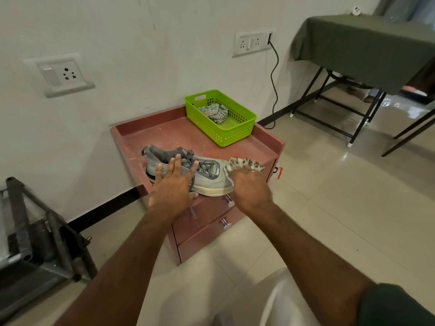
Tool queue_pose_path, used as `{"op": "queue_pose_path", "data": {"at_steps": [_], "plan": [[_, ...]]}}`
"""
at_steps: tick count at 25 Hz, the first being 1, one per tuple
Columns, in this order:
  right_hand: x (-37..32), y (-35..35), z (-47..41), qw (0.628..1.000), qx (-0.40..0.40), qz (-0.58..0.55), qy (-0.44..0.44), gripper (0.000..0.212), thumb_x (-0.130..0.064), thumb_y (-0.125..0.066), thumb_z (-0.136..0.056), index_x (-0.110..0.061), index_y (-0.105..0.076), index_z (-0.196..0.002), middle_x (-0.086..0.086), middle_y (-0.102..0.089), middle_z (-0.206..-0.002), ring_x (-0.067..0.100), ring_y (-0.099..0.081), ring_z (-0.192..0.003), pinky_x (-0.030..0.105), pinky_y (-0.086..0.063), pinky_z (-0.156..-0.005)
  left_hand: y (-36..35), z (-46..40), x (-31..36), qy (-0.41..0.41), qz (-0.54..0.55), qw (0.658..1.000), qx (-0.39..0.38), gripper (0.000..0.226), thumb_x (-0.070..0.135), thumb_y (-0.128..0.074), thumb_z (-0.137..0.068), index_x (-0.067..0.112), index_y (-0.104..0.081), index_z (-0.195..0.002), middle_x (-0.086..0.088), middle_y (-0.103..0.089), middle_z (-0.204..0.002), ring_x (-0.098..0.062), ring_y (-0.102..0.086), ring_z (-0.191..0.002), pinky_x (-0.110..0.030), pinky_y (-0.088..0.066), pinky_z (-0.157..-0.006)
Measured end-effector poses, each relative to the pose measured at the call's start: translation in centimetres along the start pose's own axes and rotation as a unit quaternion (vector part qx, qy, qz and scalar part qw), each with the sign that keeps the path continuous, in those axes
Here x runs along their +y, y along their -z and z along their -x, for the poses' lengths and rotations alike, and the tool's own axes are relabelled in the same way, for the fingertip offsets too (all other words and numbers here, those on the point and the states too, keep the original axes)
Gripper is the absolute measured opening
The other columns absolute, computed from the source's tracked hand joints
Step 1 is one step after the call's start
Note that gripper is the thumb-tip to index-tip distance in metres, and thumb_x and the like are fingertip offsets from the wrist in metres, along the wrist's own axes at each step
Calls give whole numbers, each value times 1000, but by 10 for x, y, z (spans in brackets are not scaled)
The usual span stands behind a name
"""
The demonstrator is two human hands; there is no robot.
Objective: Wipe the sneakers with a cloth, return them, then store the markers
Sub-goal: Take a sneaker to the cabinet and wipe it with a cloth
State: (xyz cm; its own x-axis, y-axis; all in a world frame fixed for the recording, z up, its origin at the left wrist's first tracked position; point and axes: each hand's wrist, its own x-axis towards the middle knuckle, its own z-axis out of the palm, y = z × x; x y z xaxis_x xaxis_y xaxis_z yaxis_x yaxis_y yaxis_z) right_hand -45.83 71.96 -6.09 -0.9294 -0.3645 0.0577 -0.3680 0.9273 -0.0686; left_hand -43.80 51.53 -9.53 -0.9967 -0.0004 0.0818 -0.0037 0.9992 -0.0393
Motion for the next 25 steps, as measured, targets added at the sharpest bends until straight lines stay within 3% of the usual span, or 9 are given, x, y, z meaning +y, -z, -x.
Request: {"op": "queue_pose_path", "data": {"at_steps": [4,7,10,13,15,18,21,23,25], "plan": [[-36,7,6,998,-42,3,41,37,-2,-51,-90,-6,-63,-124,15,-62,-127,31,-58,-117,42,-44,-106,-1,-2,3,3,-14,1000,-10,88,59,-48,-95,34,9,-157,-20,4,-165,-32,2,-154,-57,-1,-122],[-48,12,16,977,-58,-205,30,53,7,-48,-83,-14,-66,-129,10,-63,-134,32,-59,-121,43,-51,-100,1,-1,4,4,-23,1000,-10,81,57,-41,-98,33,8,-158,-21,4,-165,-33,1,-153,-57,-1,-122],[-46,14,16,913,-84,-399,4,59,15,-47,-85,-15,-66,-132,5,-63,-137,13,-64,-116,16,-51,-87,0,0,4,5,-19,1000,-8,79,49,-44,-99,33,7,-157,-20,3,-165,-33,1,-154,-57,-2,-121],[-18,18,2,846,89,-514,-114,46,7,-57,-89,-18,-69,-126,2,-74,-108,12,-73,-84,15,-51,-66,-2,-1,3,6,-19,1000,2,81,57,-44,-97,34,5,-157,-20,2,-165,-33,-1,-153,-57,-2,-122],[13,9,-12,893,212,-374,-135,53,4,-60,-87,-16,-63,-135,8,-68,-129,22,-65,-115,25,-49,-94,-4,-1,2,6,-36,999,5,83,60,-42,-97,33,9,-157,-21,1,-165,-33,-2,-153,-57,-5,-121],[18,0,-17,982,68,-168,-45,53,-2,-55,-91,-12,-53,-144,10,-49,-151,28,-42,-142,40,-33,-119,-4,-1,6,8,-51,999,9,83,61,-39,-98,33,11,-157,-21,0,-165,-34,-4,-153,-57,-7,-121],[-15,3,-3,996,-53,-58,33,50,-2,-52,-90,-13,-56,-139,11,-45,-152,29,-41,-141,47,-34,-118,-2,1,6,13,-59,998,5,81,60,-38,-98,33,11,-157,-21,0,-165,-34,-4,-153,-57,-7,-121],[-32,4,8,974,-92,-203,48,54,4,-50,-88,-17,-61,-137,8,-50,-151,28,-48,-137,39,-41,-112,-3,1,7,10,-62,998,4,80,57,-38,-100,32,13,-156,-21,3,-165,-34,-2,-153,-57,-7,-121],[-36,6,8,880,-110,-462,-9,53,6,-51,-91,-20,-64,-135,4,-58,-144,22,-64,-115,32,-51,-91,-4,1,7,5,-51,999,13,78,51,-38,-102,31,14,-156,-21,9,-165,-34,4,-153,-55,-6,-122]]}}
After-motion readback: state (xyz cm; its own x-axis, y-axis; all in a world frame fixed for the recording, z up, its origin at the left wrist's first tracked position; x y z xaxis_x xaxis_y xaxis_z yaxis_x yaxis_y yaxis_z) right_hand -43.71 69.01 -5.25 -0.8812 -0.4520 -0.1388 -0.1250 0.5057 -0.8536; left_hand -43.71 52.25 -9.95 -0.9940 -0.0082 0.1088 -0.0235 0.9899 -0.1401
